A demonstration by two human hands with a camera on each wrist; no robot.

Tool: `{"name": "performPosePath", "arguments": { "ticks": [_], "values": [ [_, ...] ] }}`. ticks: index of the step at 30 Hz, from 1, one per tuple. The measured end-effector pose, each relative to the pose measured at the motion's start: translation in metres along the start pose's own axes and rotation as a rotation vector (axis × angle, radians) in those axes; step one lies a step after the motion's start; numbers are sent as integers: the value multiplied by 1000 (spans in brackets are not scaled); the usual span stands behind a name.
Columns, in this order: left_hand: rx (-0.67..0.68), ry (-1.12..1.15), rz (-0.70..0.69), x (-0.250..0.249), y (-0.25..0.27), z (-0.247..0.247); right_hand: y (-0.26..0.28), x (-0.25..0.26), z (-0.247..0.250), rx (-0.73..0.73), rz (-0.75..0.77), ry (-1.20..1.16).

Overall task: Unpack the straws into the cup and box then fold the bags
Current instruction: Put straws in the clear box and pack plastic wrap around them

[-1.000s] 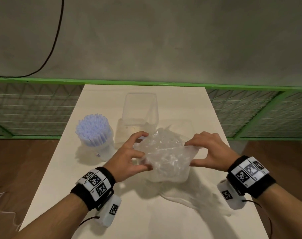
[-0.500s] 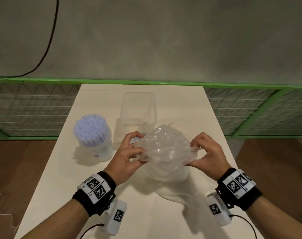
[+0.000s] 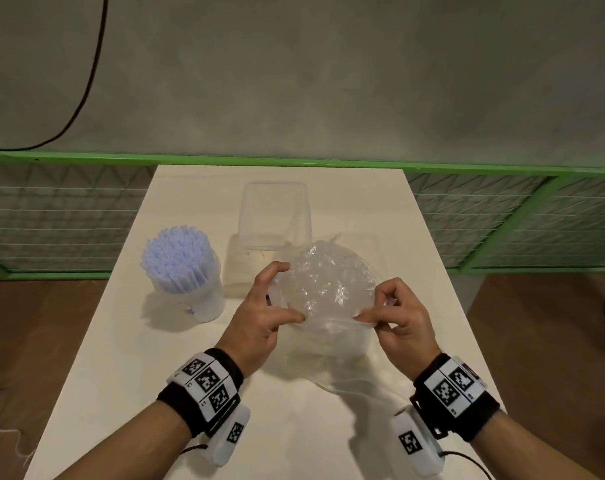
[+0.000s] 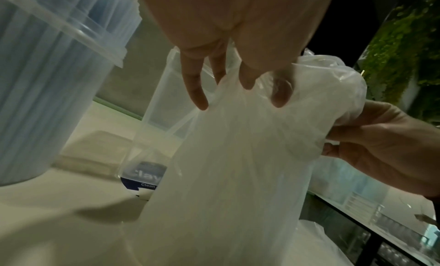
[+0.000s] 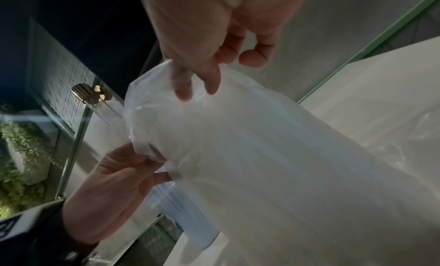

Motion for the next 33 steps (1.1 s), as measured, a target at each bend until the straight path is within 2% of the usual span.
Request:
{"name": "performPosePath", "arguments": {
  "ticks": [6,12,18,23,28,30,33],
  "values": [
    [-19,-24,-86,-15,7,-1,9,2,-6,12,-77,-37],
    [55,64,-29,-20,8,-6,8,-1,-13,25,-136,-102],
    [-19,55,-24,-23,2,4,2,3,-16,1,-225,-221],
    [-3,34,-34,-21,1,2,-1,7,-20,108,-215,-228],
    [24,58,-12,-16,-1,-2,6,23,-23,340,-145,-131],
    [49,84,2,-18,1,-6,8,23,-20,292,-169,-147],
    [29,87,7,-26,1,-10,11,18,-15,122,-169,-152]
  ]
}}
Point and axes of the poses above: each hand's wrist, its own y-axis away from the middle knuckle, its own z-axis out of the back of the hand, x = y × z, the point moved 8 cm from there along -y, towards the middle knuckle, and after that the axes turned 6 degrees about y, right-handed, at the moved point
